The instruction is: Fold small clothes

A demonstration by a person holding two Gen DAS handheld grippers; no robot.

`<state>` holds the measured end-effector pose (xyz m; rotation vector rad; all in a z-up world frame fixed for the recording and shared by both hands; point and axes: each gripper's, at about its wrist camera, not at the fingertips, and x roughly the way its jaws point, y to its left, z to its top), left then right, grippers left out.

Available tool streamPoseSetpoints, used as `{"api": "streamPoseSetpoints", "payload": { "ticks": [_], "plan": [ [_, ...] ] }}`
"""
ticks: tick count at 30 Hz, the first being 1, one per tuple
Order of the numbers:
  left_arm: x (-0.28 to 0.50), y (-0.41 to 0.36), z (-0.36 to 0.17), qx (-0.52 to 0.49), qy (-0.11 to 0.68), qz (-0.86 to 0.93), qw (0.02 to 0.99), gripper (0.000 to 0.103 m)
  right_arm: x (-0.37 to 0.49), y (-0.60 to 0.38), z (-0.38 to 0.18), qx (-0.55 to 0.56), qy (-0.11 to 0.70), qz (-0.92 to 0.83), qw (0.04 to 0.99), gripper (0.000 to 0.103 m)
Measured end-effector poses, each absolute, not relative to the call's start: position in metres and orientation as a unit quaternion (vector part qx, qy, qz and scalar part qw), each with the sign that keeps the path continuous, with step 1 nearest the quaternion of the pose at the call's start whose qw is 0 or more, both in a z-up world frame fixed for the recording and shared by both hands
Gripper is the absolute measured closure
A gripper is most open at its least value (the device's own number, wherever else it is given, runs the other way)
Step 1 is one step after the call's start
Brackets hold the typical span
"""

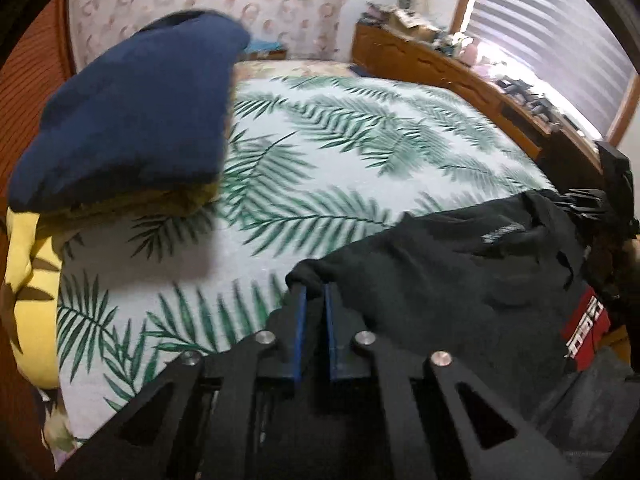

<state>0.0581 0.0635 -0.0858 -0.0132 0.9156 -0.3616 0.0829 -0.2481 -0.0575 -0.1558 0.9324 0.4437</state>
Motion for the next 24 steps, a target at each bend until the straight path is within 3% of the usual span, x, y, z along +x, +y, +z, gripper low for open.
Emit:
{"api": "streamPoseSetpoints", "payload": {
  "ticks": [6, 17, 24],
  "plan": [
    [0.024, 0.080, -0.007, -0.069, 0.322, -0.185, 0.926, 0.103, 0.065, -0.242, -0.028, -0.056, 0.412, 0.209, 0.885, 0.093],
    [-0.037, 0.088, 0.152, -0.060, 0.137, -0.203, 0.968, 0.103, 0.005, -0.228, 0.165, -0.075, 0.236, 0.238, 0.939, 0.095],
    [-0.071, 0.121, 0.226, -0.063, 0.053, -0.196, 0.977, 0.103, -0.034, -0.238, 0.263, -0.089, 0.134, 0.227, 0.960, 0.095]
  ]
}}
